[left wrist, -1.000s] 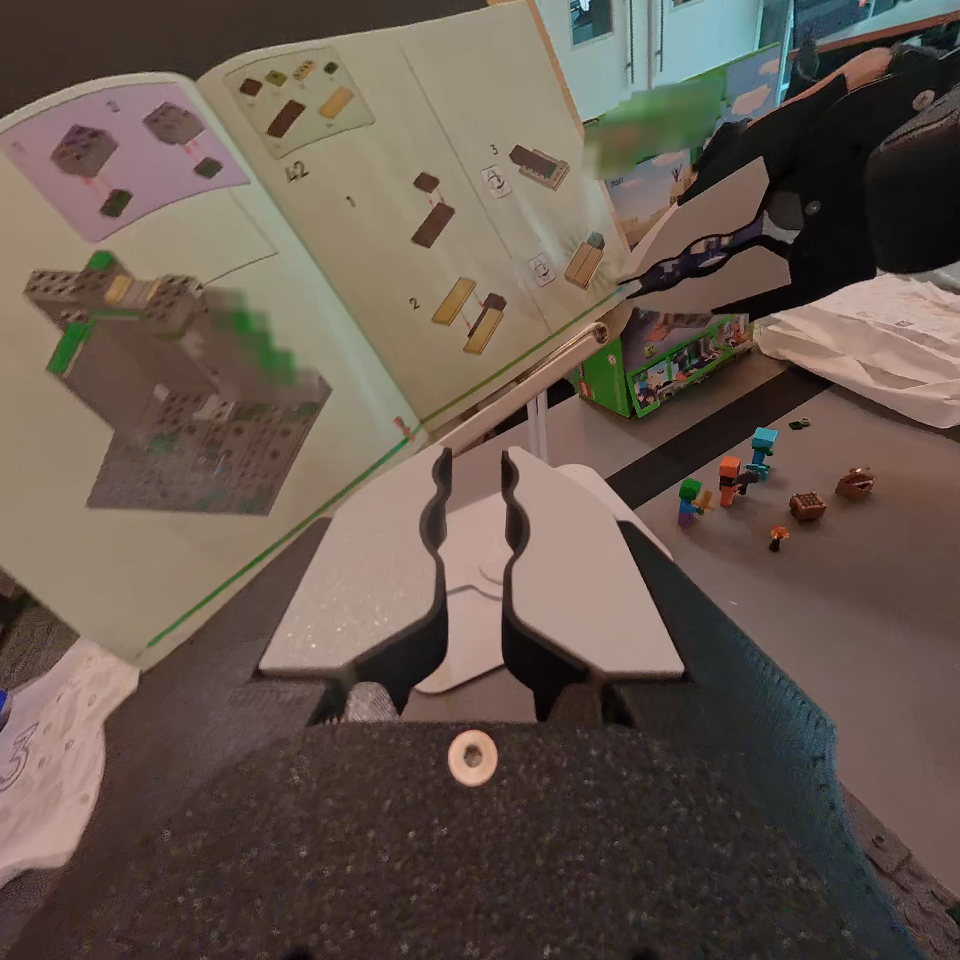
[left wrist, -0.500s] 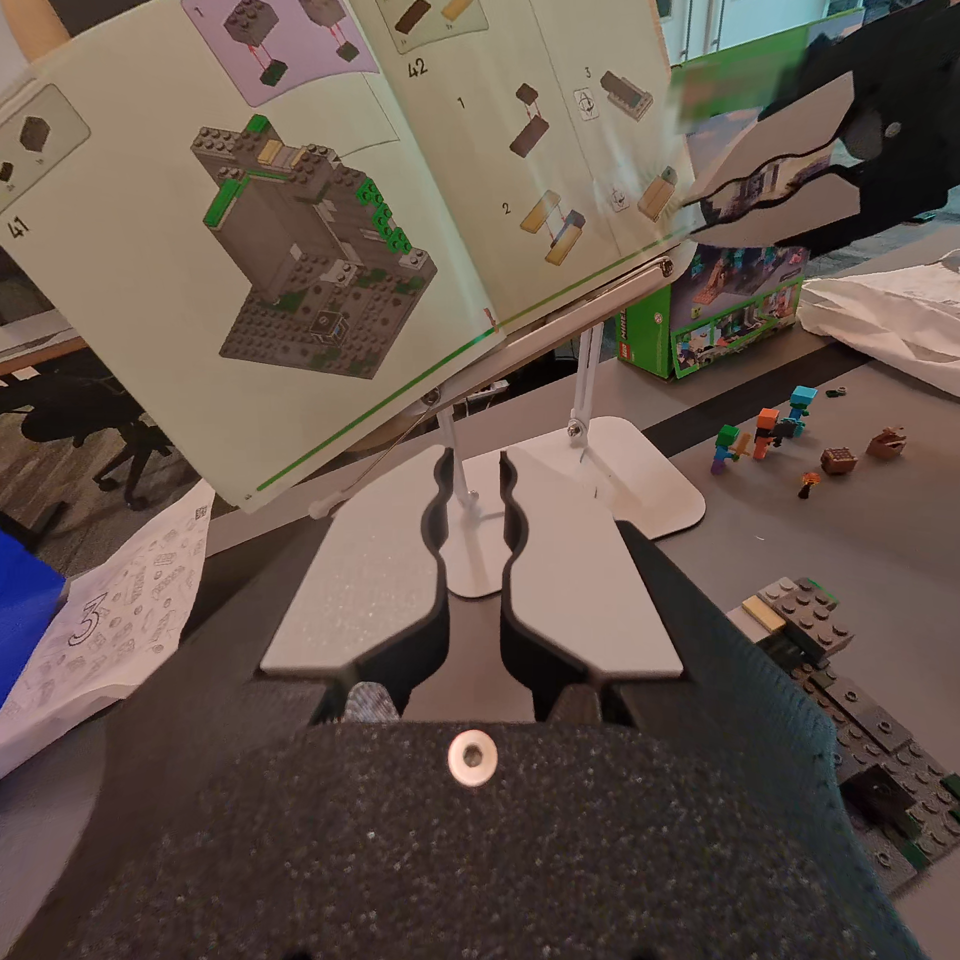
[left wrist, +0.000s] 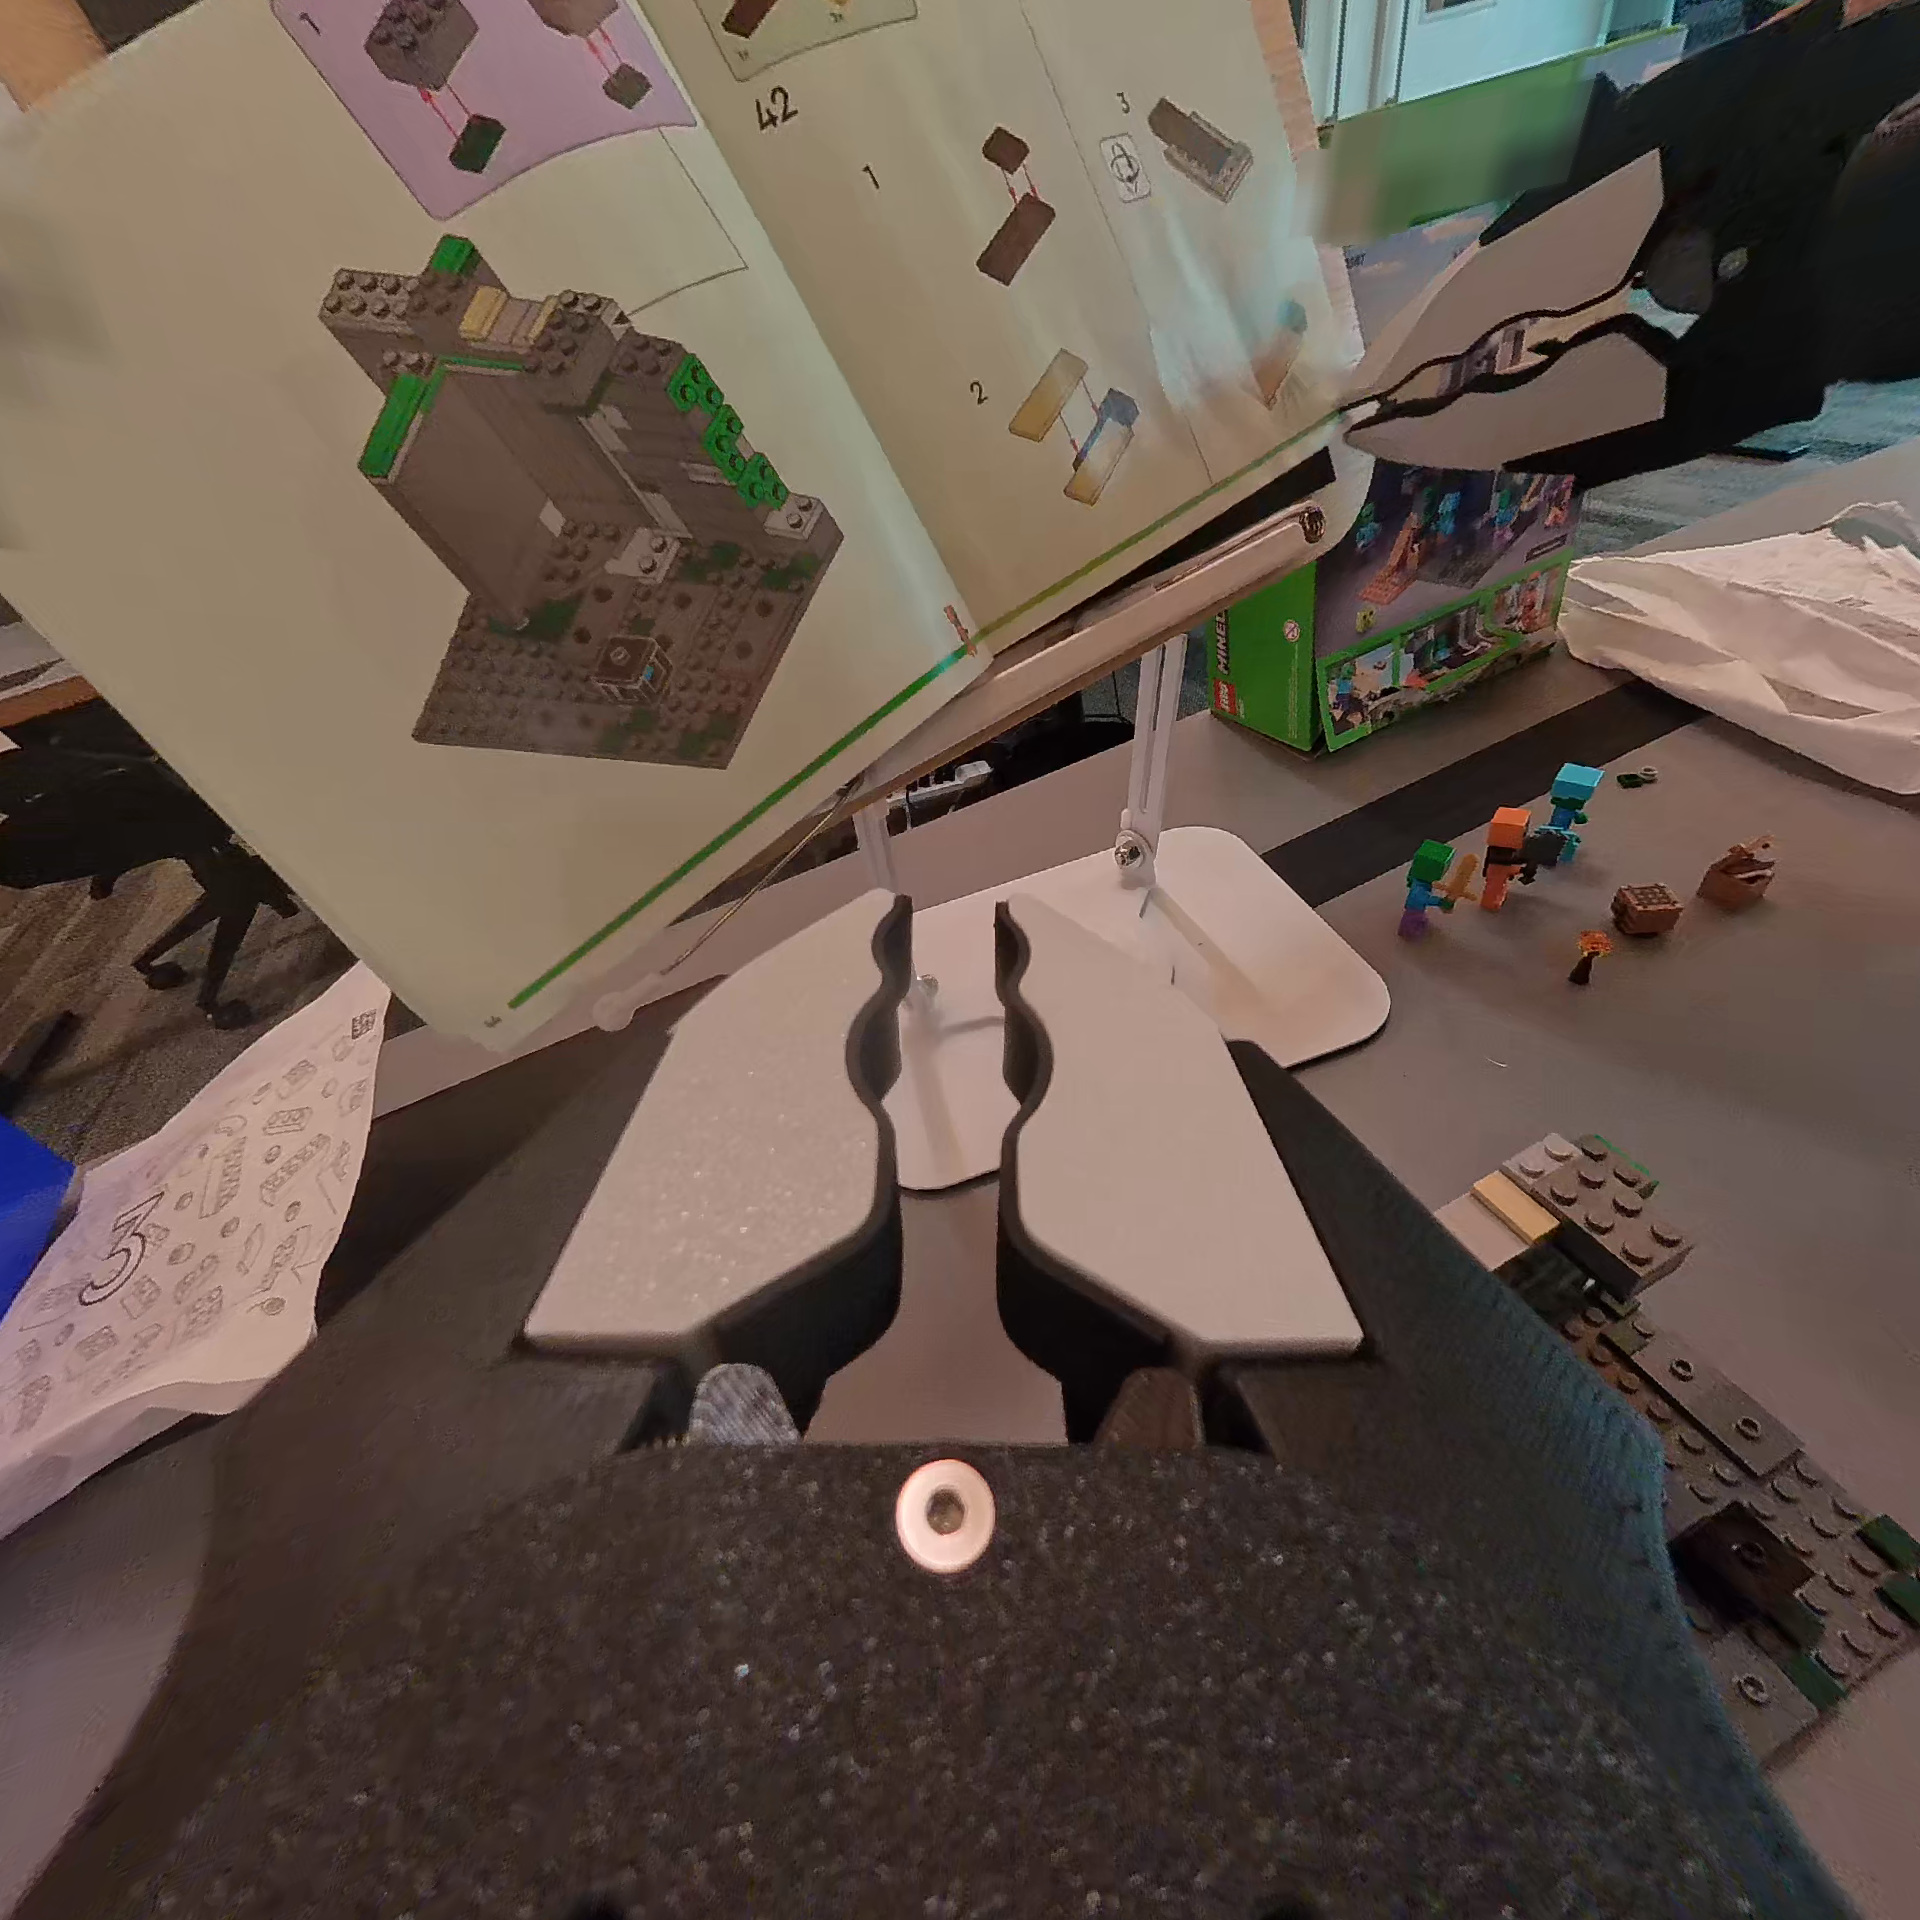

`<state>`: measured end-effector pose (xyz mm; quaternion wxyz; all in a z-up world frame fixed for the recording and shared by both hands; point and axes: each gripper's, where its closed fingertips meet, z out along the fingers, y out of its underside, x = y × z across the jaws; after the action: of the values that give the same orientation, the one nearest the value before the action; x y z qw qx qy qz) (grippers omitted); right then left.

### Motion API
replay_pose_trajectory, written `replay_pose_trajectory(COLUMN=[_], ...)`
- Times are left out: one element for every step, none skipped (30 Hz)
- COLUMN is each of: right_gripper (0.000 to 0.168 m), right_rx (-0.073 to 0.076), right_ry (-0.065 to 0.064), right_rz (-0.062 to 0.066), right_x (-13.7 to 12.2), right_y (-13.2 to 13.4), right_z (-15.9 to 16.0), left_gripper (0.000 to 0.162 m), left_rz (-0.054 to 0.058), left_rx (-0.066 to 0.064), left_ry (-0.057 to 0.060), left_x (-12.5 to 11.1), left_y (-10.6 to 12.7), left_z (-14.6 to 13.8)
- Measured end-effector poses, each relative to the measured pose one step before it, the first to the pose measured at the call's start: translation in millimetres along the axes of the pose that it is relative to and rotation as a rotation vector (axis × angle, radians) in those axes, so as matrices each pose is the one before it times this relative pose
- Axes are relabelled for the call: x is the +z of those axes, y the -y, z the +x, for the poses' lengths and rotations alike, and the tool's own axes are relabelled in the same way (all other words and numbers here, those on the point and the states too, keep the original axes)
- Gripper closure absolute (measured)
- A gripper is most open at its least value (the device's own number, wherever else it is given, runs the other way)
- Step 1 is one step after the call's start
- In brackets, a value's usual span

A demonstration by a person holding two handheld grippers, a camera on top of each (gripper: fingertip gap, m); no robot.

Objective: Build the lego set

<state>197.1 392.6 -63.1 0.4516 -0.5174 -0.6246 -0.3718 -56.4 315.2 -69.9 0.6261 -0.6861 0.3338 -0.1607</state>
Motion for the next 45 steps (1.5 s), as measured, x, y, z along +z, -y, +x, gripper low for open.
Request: replay_pose_trajectory(right_gripper=[0.164, 0.165, 0.166, 0.166, 0.166, 0.166, 0.167, 0.167, 0.168, 0.168, 0.168, 0.168, 0.168, 0.168, 0.168, 0.168, 0.168, 0.168, 0.168, 0.168, 0.168, 0.168, 0.168, 0.168, 0.168, 0.168, 0.168, 0.167, 0.167, 0.167, 0.167, 0.167, 0.167, 0.167, 0.167, 0.167, 0.167, 0.167, 0.167, 0.167, 0.167, 0.167, 0.167, 0.167, 0.167], right_rx=[0.0040, 0.0012, 0.0018, 0.0059, 0.0105, 0.0150, 0.0178, 0.0189, 0.0165, 0.0114, 0.0086, 0.0043, 0.0031, 0.0071, 0.0077, 0.0063, 0.0065, 0.0081, 0.0074, 0.0048, 0.0060, 0.0115, 0.0157, 0.0153, 0.0128, 0.0132, 0.0134, 0.0112, 0.0097, 0.0096, 0.0094, 0.0098, 0.0098, 0.0083, 0.0078, 0.0082, 0.0087, 0.0109, 0.0127, 0.0115, 0.0083, 0.0053, 0.0040, 0.0040, 0.0047], right_ry=[0.0091, 0.0085, 0.0112, 0.0172, 0.0232, 0.0238, 0.0255, 0.0335, 0.0308, 0.0270, 0.0208, 0.0108, 0.0094, 0.0067, 0.0001, -0.0033, -0.0021, 0.0003, 0.0045, 0.0025, 0.0039, 0.0118, 0.0185, 0.0179, 0.0105, 0.0128, 0.0161, 0.0131, 0.0124, 0.0132, 0.0144, 0.0151, 0.0136, 0.0135, 0.0126, 0.0124, 0.0155, 0.0186, 0.0180, 0.0166, 0.0154, 0.0136, 0.0133, 0.0141, 0.0136], right_rz=[0.0021, 0.0021, 0.0021, 0.0030, 0.0041, 0.0041, 0.0030, 0.0010, -0.0034, -0.0070, -0.0126, -0.0164, -0.0098, -0.0043, -0.0038, -0.0042, -0.0046, -0.0047, -0.0032, -0.0024, -0.0015, 0.0002, 0.0007, 0.0013, 0.0059, 0.0069, 0.0043, 0.0041, 0.0042, 0.0041, 0.0039, 0.0043, 0.0034, 0.0018, 0.0008, 0.0008, 0.0001, 0.0008, 0.0006, -0.0011, -0.0023, -0.0037, -0.0049, -0.0054, -0.0050], right_x=[-0.72, -0.86, -0.93, -1.20, -1.25, -1.26, -1.43, -1.40, -1.54, -1.47, -1.18, -0.62, -0.16, -0.15, -0.28, -0.22, -0.25, -0.16, -0.03, -0.08, -0.11, 0.01, 0.19, 0.12, 0.05, 0.14, 0.42, 0.46, 0.21, 0.08, -0.04, -0.22, -0.11, -0.15, 0.04, 0.09, 0.14, 0.09, -0.04, -0.02, -0.02, 0.20, 0.37, 0.47, 0.35], right_y=[0.23, 0.26, 0.17, 0.33, 0.48, 0.39, 0.19, 0.16, -0.21, -0.51, -1.16, -1.90, -1.35, -0.38, 0.01, 0.03, -0.20, -0.11, -0.10, -0.16, -0.30, 0.00, 0.04, 0.19, 0.86, 0.60, 0.02, -0.13, -0.08, -0.09, -0.07, 0.23, 0.11, 0.07, -0.03, 0.02, -0.05, -0.03, 0.16, -0.02, -0.06, -0.17, -0.26, -0.28, -0.09], right_z=[0.45, 0.47, 0.16, -0.39, -0.80, -0.66, -0.67, -1.69, -1.30, -1.19, -1.05, -0.67, -1.56, -1.77, -0.99, -0.40, -0.07, -0.09, -0.30, 0.47, 0.65, 0.09, -0.31, -0.13, 1.00, 0.55, -0.06, 0.22, 0.22, -0.08, -0.14, -0.36, -0.09, -0.22, -0.22, -0.01, -0.31, -0.41, -0.14, 0.36, 0.36, 0.39, 0.17, -0.06, -0.08], left_gripper=[0.147, 0.147, 0.147, 0.147, 0.147, 0.147, 0.147, 0.147, 0.147, 0.147, 0.147, 0.147, 0.147, 0.147, 0.147, 0.147, 0.148, 0.148, 0.148, 0.148, 0.148, 0.148, 0.148, 0.148, 0.148, 0.148, 0.148, 0.148, 0.148, 0.148, 0.148, 0.148, 0.148, 0.148, 0.148, 0.148, 0.148, 0.148, 0.148, 0.148, 0.148, 0.148, 0.148, 0.148, 0.148], left_rz=[0.0001, -0.0003, -0.0008, -0.0001, 0.0005, 0.0000, 0.0000, -0.0003, -0.0004, 0.0006, 0.0010, -0.0009, -0.0002, 0.0002, -0.0007, 0.0000, -0.0001, -0.0006, -0.0003, -0.0011, -0.0008, 0.0002, 0.0002, -0.0003, -0.0007, -0.0012, -0.0009, -0.0011, -0.0007, -0.0003, -0.0001, 0.0002, -0.0002, -0.0006, -0.0001, -0.0005, -0.0007, 0.0003, 0.0006, 0.0006, -0.0001, -0.0002, 0.0002, 0.0002, 0.0000], left_rx=[0.0003, 0.0017, 0.0023, 0.0020, 0.0012, 0.0008, 0.0005, 0.0003, 0.0005, 0.0015, 0.0022, 0.0023, 0.0012, 0.0001, 0.0003, 0.0009, 0.0006, -0.0002, -0.0005, 0.0004, 0.0022, 0.0028, 0.0013, -0.0012, -0.0025, -0.0024, -0.0006, 0.0010, 0.0012, 0.0007, 0.0006, 0.0005, 0.0005, 0.0001, 0.0002, 0.0007, 0.0012, 0.0014, 0.0019, 0.0024, 0.0027, 0.0021, 0.0013, 0.0011, 0.0009], left_ry=[-0.0028, -0.0018, -0.0010, -0.0019, -0.0019, -0.0016, -0.0023, -0.0030, -0.0030, -0.0034, -0.0019, -0.0009, -0.0026, -0.0037, -0.0017, -0.0013, -0.0014, -0.0018, -0.0033, -0.0034, -0.0014, -0.0004, -0.0003, -0.0001, -0.0010, -0.0009, -0.0008, -0.0005, -0.0009, -0.0016, -0.0011, -0.0009, -0.0011, -0.0015, -0.0015, -0.0018, -0.0025, -0.0025, -0.0025, -0.0021, -0.0021, -0.0020, -0.0019, -0.0020, -0.0017], left_x=[-0.01, 0.08, -0.05, 0.00, -0.03, 0.02, 0.07, 0.21, 0.17, 0.17, 0.00, 0.15, 0.06, 0.15, 0.11, 0.08, 0.15, 0.12, 0.22, 0.18, 0.13, -0.04, -0.12, 0.01, 0.20, 0.25, 0.20, 0.18, 0.11, 0.08, 0.13, 0.03, 0.14, 0.18, 0.23, 0.22, 0.26, 0.19, 0.12, 0.03, 0.21, 0.05, 0.03, 0.01, -0.07], left_y=[-0.31, -0.20, -0.24, -0.09, -0.04, -0.10, 0.00, -0.12, 0.00, 0.13, 0.09, -0.13, -0.07, 0.05, -0.16, -0.07, -0.08, -0.17, -0.21, -0.37, -0.34, -0.07, -0.03, -0.23, -0.25, -0.41, -0.38, -0.38, -0.20, -0.17, 0.04, -0.03, -0.06, -0.09, -0.15, -0.24, -0.14, -0.04, 0.12, 0.22, 0.07, 0.09, 0.02, 0.08, 0.04], left_z=[0.33, 0.22, 0.29, 0.26, 0.25, 0.16, 0.20, 0.32, 0.43, 0.48, 0.45, 0.18, 0.48, 0.47, 0.23, 0.19, 0.15, 0.12, 0.45, 0.54, 0.23, -0.06, -0.20, -0.29, -0.15, -0.22, 0.14, 0.12, 0.35, 0.40, 0.24, 0.24, 0.26, 0.40, 0.29, 0.58, 0.69, 0.68, 0.83, 0.79, 0.72, 0.59, 0.59, 0.45, 0.36])
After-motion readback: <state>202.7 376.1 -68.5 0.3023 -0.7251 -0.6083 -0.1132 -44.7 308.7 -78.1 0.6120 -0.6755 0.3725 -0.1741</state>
